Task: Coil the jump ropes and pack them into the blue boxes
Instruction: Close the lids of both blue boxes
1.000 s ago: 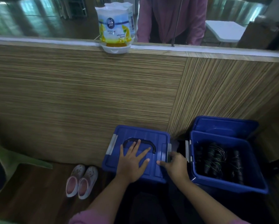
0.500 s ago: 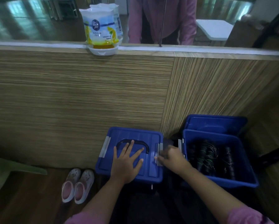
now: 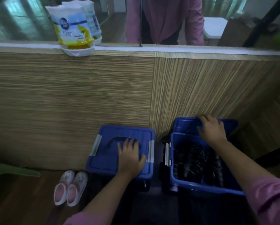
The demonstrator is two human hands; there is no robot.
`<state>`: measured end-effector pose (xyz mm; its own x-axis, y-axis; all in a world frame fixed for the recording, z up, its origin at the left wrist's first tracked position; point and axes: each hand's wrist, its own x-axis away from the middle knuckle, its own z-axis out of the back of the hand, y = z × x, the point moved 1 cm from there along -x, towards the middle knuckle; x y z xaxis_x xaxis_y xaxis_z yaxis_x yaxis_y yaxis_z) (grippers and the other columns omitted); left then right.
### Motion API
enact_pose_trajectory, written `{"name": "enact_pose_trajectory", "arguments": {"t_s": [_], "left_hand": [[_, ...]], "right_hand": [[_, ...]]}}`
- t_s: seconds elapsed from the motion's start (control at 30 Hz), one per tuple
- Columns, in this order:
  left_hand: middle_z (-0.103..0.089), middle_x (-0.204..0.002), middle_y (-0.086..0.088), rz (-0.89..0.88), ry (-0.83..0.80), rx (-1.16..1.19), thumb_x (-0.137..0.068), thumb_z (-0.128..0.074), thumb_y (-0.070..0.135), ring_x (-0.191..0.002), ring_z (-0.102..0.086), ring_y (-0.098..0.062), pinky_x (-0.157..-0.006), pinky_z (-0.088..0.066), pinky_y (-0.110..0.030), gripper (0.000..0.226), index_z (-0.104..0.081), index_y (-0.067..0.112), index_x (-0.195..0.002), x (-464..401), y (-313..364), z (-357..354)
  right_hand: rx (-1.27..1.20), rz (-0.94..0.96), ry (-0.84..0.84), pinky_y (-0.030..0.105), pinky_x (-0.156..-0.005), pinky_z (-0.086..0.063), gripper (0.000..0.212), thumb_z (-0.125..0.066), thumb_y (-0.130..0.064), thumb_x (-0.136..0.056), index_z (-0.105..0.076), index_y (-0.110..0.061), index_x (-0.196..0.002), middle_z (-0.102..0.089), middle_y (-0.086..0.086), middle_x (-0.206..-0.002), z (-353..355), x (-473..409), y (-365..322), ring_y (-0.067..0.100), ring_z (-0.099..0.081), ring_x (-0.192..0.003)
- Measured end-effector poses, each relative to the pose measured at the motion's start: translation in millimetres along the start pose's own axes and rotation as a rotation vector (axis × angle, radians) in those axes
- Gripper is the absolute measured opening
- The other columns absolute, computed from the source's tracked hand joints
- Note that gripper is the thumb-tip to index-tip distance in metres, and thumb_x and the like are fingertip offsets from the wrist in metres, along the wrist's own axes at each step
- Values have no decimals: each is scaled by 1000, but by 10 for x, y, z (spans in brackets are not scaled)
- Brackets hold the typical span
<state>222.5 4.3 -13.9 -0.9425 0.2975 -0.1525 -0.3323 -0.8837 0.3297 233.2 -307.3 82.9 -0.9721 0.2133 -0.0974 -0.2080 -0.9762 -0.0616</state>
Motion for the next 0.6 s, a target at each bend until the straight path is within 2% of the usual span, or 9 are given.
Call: {"name": "enact_pose_trajectory", "arguments": {"t_s": [0.07, 0.13, 0.23, 0.3, 0.4, 0.5, 0.6], "left_hand": [[-63, -115, -9, -89, 60, 190, -82, -44, 25, -106, -59, -27, -92, -50, -43, 39, -64, 8, -111, -40, 383, -51], [-62, -114, -7, -113, -8, 331, -89, -44, 14, -104, -57, -23, -85, -48, -32, 33, -62, 8, -116, -64, 717, -69], [-59, -116, -15, 34, -153, 439, -94, -44, 10, -104, -56, -29, -85, -45, -34, 34, -57, 4, -125, -132, 966, -177], [-59, -115, -18, 173, -197, 439, -95, -44, 11, -105, -57, -33, -86, -48, -36, 33, -56, 2, -125, -187, 1016, -230], [-63, -108, -19, 262, -253, 464, -98, -42, 11, -99, -60, -32, -82, -51, -39, 29, -55, 4, -122, -239, 1062, -268], [-66, -99, -18, 325, -303, 532, -96, -41, 8, -91, -62, -31, -79, -53, -40, 30, -54, 7, -124, -253, 1095, -253], [-66, -100, -17, 384, -308, 551, -96, -44, 11, -90, -63, -31, -79, -55, -41, 32, -53, 11, -126, -267, 1083, -272]], "right_hand": [[6, 4, 10, 49, -103, -29, 41, -55, -24, -93, -50, -10, -131, -49, 12, -130, -49, -39, 17, 33, -44, -122], [-3, 10, 20, 50, -101, -30, 36, -54, -24, -94, -51, -10, -127, -49, 11, -128, -66, -81, 43, 33, -46, -118], [-1, 34, 29, 50, -99, -31, 30, -49, -22, -97, -53, -9, -124, -48, 12, -128, -57, -111, 87, 34, -46, -117], [-22, 20, 17, 51, -98, -31, 25, -43, -19, -100, -54, -7, -119, -47, 13, -126, -23, -118, 97, 34, -44, -116], [0, 33, 4, 47, -95, -32, 19, -41, -9, -98, -52, -8, -113, -53, 11, -118, 25, -92, 110, 31, -48, -111], [-34, 85, 138, 45, -87, -38, 24, -49, 6, -85, -53, -6, -106, -64, 14, -103, 105, -20, 186, 32, -59, -99], [-144, 192, 306, 47, -81, -43, 17, -50, 3, -89, -55, -4, -104, -63, 14, -96, 213, 120, 196, 35, -60, -91]]}}
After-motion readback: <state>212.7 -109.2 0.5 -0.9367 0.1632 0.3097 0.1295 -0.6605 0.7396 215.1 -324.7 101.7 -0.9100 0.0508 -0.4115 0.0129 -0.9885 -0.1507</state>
